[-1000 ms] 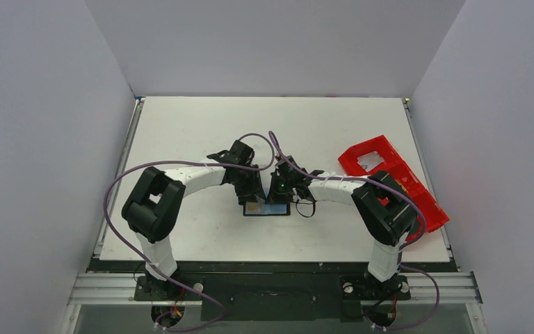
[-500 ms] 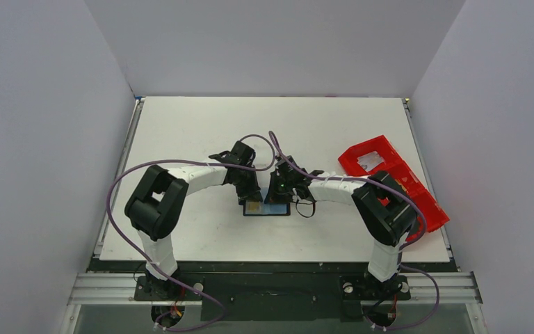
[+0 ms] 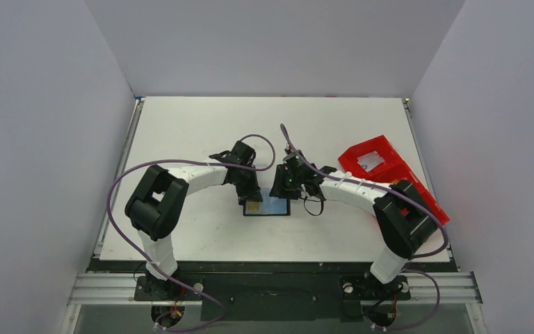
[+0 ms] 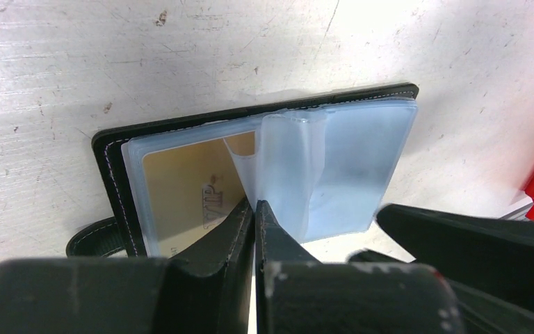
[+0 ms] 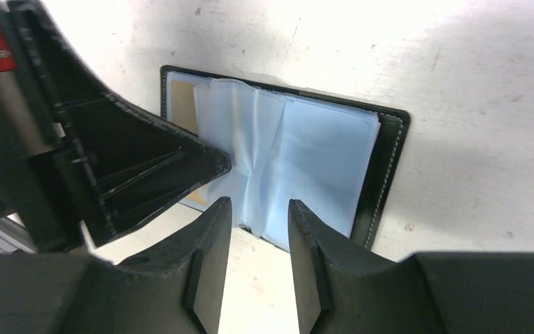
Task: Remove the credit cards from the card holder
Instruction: Remove the credit card from the card holder.
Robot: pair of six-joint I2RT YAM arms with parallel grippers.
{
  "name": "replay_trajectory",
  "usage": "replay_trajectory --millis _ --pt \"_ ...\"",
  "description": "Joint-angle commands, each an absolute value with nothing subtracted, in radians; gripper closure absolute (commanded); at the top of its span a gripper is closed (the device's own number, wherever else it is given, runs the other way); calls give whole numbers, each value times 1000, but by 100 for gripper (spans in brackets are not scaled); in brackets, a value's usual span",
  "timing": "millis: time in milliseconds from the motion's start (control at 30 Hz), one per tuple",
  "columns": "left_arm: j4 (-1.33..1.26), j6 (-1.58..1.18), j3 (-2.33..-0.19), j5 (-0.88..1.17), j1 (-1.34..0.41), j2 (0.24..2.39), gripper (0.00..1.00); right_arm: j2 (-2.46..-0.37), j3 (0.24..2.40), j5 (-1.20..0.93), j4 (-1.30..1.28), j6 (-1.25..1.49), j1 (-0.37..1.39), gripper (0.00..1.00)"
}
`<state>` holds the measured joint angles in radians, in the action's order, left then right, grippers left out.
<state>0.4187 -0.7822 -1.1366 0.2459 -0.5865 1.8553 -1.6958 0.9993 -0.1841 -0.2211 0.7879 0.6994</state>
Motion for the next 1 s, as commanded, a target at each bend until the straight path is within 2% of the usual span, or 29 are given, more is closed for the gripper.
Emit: replay_trajectory --millis 0,300,633,800,967 --pt "437 -773 -1167 210 -589 1864 100 -1599 999 -118 -265 765 688 67" --pt "423 -770 -1190 250 -597 1848 99 -1508 971 -58 -324 759 662 64" --pt "380 -768 -1212 304 -616 1848 79 -1475 956 -58 -332 754 639 64" --pt "358 -772 -1229 322 -630 1855 64 -1462 950 -56 -337 754 630 64" --pt "348 -775 -1253 332 -647 1867 58 -1442 942 -50 -341 757 625 65"
